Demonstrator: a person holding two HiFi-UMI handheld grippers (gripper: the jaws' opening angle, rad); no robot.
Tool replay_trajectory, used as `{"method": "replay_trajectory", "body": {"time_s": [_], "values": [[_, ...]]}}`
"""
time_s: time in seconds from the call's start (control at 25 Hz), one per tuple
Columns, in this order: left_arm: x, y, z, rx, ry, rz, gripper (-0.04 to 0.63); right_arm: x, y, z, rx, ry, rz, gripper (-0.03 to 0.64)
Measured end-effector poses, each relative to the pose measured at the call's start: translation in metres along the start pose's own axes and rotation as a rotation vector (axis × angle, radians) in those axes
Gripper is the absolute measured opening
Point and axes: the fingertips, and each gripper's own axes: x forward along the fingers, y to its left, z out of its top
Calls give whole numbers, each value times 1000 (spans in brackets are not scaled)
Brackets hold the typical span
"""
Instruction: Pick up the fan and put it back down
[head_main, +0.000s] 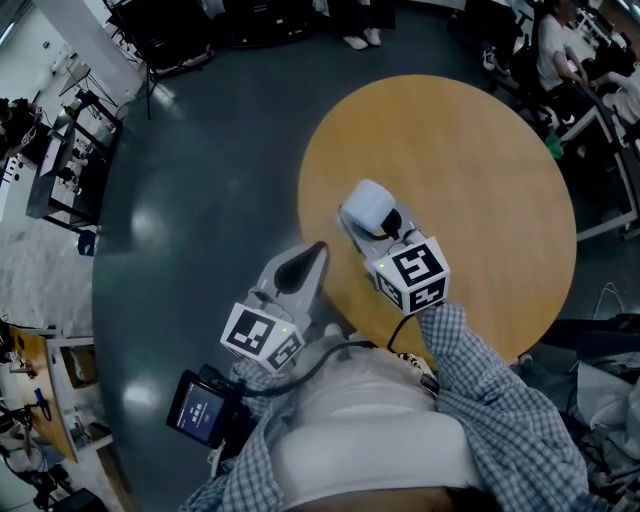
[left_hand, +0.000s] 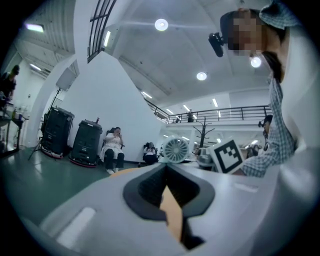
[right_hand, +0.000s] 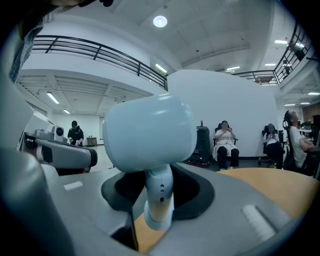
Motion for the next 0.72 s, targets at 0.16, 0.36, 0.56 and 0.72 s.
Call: {"method": "replay_trajectory", "body": {"time_s": [0.16,0.36,0.56,0.72], "values": [[-1,4,-1,7,11,1,-2,6,0,-2,-2,7,-1,144],[-5,4,-4,17,24,-9,0,7,4,-1,-3,4,0,144],[-1,8,-3,13,22,-2,0,8,-2,2,-4,-3,-15,144],[1,10,-5,9,27,0,-1,9,-4,1,-18,0,-16,144]]}}
